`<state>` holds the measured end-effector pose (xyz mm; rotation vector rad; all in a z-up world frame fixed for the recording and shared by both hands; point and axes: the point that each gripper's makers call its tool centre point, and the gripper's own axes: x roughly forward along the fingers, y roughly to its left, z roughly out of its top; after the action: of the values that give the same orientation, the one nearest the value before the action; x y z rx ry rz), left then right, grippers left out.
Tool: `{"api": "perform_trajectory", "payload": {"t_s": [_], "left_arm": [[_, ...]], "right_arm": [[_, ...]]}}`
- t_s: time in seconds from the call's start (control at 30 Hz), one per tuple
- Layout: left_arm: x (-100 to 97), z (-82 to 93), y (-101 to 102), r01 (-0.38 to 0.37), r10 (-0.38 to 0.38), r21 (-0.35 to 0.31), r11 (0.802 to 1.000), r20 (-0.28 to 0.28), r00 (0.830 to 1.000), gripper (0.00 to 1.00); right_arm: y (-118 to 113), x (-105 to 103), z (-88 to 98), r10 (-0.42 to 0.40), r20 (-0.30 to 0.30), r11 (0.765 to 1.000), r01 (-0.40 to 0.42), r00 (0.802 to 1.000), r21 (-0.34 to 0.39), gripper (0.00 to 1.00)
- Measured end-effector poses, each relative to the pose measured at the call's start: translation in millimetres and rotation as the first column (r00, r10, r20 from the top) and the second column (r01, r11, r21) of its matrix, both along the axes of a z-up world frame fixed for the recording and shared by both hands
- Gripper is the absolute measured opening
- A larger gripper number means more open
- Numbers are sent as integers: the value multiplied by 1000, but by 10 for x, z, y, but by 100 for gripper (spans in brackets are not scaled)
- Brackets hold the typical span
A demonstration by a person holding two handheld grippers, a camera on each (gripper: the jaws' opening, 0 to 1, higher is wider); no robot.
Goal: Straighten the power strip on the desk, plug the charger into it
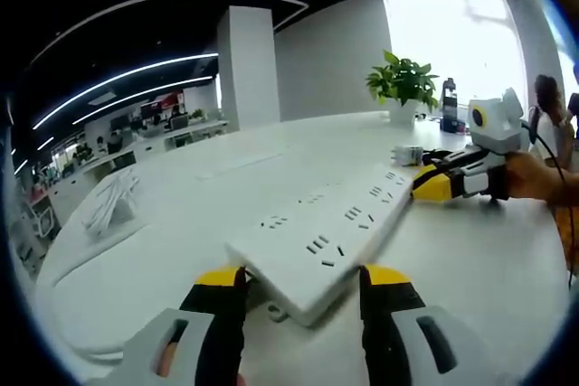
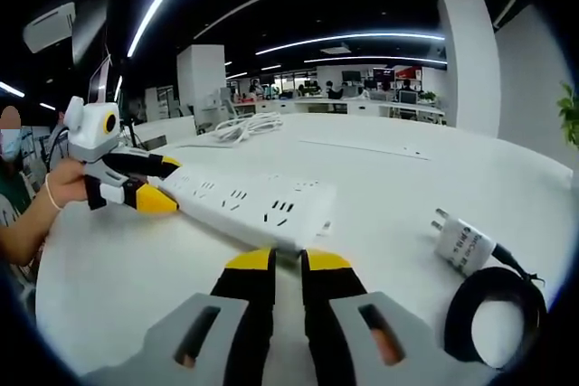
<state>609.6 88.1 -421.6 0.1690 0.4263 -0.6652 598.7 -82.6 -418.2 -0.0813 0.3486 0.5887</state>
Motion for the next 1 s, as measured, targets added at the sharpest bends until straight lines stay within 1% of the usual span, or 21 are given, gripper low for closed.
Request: {"api": "perform_trajectory", "payload": {"t_s": [1.0], "left_arm": [[-7,3,-53,10,-10,-3,1000,0,1000,51]], "right_arm": [[-39,-35,-6,-9,-1,1000,9,1000,-25,10]]}}
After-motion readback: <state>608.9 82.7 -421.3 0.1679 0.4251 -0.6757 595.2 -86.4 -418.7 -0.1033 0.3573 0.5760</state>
